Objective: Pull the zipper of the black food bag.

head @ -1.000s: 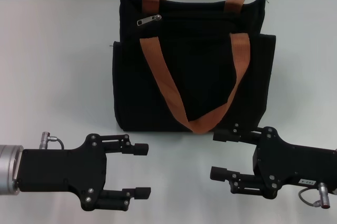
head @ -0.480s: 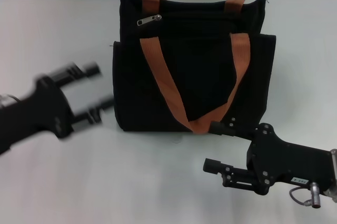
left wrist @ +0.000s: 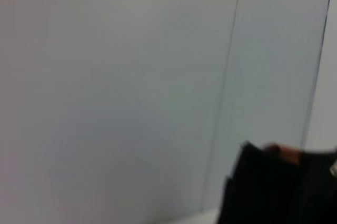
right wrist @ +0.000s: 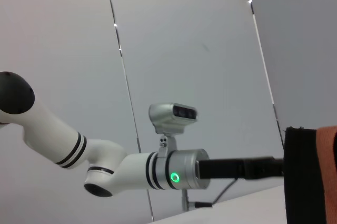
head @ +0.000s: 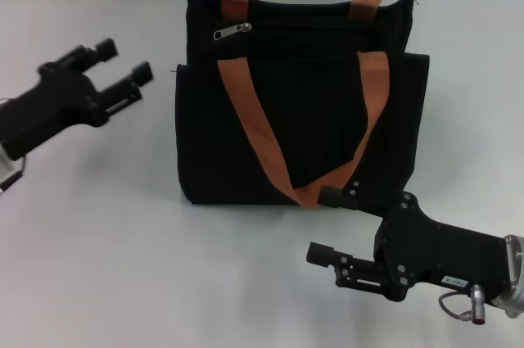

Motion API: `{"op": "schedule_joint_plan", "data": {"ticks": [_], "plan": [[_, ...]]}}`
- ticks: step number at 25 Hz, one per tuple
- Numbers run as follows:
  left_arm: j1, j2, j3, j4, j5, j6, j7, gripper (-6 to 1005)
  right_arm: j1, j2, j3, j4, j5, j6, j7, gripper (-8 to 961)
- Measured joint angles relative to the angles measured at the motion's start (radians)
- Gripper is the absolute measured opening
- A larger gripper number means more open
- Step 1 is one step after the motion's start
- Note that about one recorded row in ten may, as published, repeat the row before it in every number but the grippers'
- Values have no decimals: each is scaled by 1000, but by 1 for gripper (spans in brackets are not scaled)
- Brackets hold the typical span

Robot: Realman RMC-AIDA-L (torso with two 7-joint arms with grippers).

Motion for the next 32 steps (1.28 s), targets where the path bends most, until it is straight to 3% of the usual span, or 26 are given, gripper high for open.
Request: {"op": "schedule_joint_plan", "data": {"ticks": [1,8,18,32], "plan": [[-28,0,74,0,8,-59,-26,706,1,0,2,2,0,2,0,715],[-78,-5,163,-1,5,-75,-40,703,6,2,4,11,0,11,-1,715],[-142,-8,177,-57,-32,-111,-26,698,7,2,33,48,0,35,-48,716],[-141,-7,177,-100,-126,-84,23,692,7,2,47,54,-1,38,-51,715]]}}
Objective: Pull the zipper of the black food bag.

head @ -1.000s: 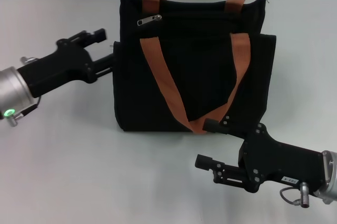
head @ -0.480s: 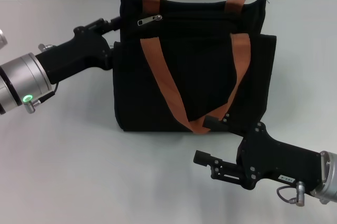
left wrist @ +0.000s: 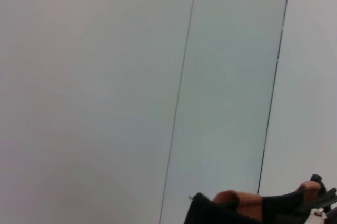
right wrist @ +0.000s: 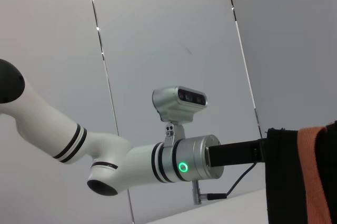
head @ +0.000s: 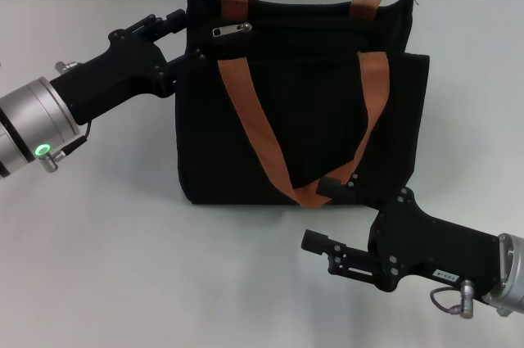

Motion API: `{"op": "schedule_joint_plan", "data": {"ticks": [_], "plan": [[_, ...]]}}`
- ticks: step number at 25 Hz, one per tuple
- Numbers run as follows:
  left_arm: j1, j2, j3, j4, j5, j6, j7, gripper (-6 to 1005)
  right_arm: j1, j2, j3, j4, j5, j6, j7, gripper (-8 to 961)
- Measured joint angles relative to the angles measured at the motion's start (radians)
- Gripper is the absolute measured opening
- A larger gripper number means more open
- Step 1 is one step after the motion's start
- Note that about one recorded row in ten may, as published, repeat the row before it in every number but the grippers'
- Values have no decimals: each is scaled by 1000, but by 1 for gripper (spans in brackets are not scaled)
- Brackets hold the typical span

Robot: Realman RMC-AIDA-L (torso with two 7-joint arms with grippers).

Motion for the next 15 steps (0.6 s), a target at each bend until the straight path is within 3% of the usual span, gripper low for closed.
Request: {"op": "schedule_joint_plan", "data": {"ticks": [9,15], "plan": [[6,0,0,-33,-6,52,93,688,0,0,12,1,0,1,0,715],[-3,0,-6,-44,-7,59,93,351,0,0,18,7,0,0,0,715]]}}
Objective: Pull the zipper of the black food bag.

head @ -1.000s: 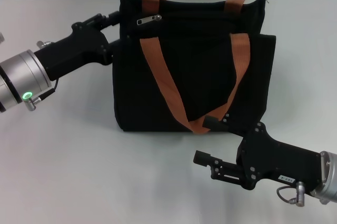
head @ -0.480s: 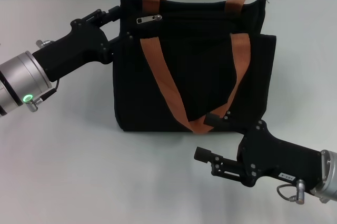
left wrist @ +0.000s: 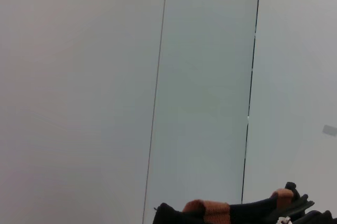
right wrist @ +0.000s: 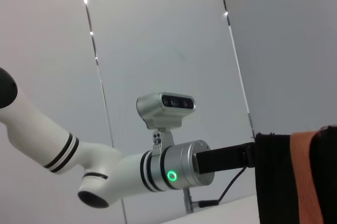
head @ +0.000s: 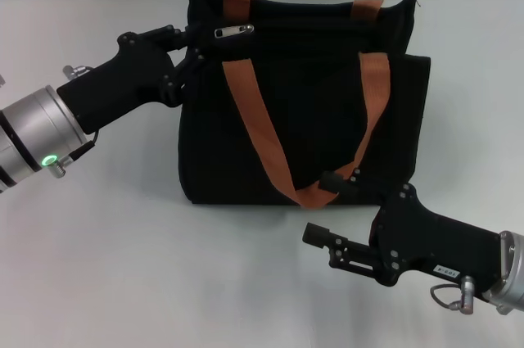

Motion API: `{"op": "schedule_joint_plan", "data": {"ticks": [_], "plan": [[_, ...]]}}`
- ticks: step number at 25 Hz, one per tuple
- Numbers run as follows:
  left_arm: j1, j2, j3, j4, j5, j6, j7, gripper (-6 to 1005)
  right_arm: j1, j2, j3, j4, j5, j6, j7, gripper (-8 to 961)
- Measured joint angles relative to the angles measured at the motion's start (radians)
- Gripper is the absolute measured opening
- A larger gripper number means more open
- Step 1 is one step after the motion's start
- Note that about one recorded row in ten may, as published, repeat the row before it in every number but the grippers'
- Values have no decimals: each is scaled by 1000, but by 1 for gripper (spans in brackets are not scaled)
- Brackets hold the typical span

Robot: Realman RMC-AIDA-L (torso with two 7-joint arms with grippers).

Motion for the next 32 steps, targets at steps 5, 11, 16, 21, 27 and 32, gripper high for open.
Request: {"op": "schedule_joint_plan", "data": {"ticks": [5,11,16,21,27,32], "plan": [[-17,0,-3,-3,-1,-4,1,186,-6,0,31,12,0,-8,-6,716],[-40,0,2,-15,-37,11,-1,71,-9,0,45,24,0,-15,-24,716],[-66,0,3,-65,-115,19,9,25,-18,0,84,39,0,-49,-38,716],[-108,0,6,-98,-124,58,10,19,-33,0,164,67,0,-84,-106,717],[-130,0,67,-95,-126,-11,-31,19,-23,-3,251,77,0,-127,-77,717],[-125,0,80,-89,-126,63,-63,19,3,-6,326,76,0,-190,63,716]]}}
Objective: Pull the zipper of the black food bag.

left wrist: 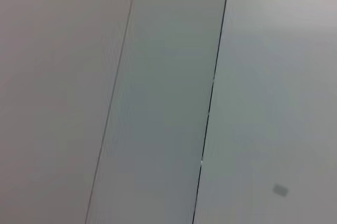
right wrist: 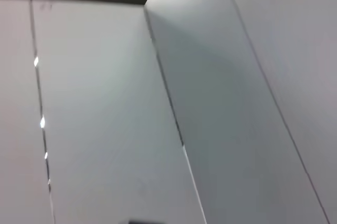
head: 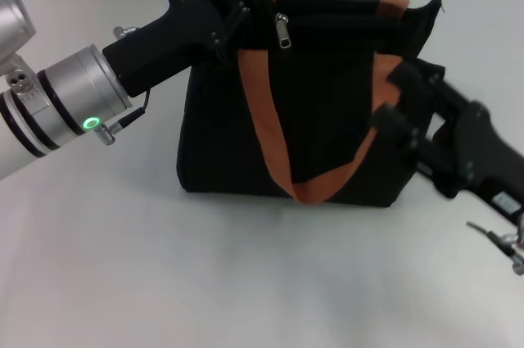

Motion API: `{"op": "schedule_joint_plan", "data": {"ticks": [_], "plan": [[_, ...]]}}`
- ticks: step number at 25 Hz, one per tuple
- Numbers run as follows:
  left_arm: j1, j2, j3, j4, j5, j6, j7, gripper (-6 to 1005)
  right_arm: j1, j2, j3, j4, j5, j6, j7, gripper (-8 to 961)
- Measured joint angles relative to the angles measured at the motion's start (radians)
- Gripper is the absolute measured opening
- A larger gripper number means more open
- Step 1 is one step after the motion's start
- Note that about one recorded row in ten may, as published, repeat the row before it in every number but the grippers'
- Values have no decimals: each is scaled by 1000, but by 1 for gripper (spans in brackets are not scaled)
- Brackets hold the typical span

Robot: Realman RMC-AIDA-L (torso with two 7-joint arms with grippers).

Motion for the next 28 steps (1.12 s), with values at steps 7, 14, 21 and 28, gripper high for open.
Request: {"op": "schedule_joint_plan", "data": {"ticks": [7,14,21,28], "plan": [[1,0,2,-4,-1,-3,-1,19,14,-2,127,-32,0,-15,284,676],[-5,0,-4,7,0,14,-97,19,41,-3,157,-69,5,-51,464,606],[-19,0,-1,7,0,15,-113,19,62,1,173,-56,16,19,496,536],[-44,0,-3,-15,-1,21,-117,20,109,2,182,22,16,68,505,323]]}}
